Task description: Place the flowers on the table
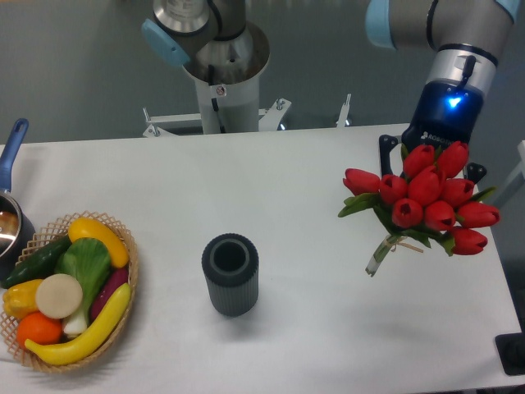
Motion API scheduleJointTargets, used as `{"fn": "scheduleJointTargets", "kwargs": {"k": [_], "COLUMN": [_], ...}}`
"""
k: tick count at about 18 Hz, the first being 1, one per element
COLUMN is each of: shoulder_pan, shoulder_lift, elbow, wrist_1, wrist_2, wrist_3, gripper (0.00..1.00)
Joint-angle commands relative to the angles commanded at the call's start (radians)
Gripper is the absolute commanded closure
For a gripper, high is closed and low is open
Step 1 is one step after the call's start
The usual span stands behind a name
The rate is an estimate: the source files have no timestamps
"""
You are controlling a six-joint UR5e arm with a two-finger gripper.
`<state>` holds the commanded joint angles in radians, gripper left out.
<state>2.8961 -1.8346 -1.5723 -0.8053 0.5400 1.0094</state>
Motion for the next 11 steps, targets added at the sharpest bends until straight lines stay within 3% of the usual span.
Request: {"fn": "scheduleJointTargets", "kwargs": {"k": [7, 11], "shoulder_pan": [-0.011, -0.021], "shoulder_lift": [0.003, 0.006], "elbow": [0.003, 0.012], "wrist_1": [-0.002, -0.002], "wrist_2": [0.038, 0.201], "wrist_3": [0.009, 0.063], "gripper": [0.58, 0.58]}}
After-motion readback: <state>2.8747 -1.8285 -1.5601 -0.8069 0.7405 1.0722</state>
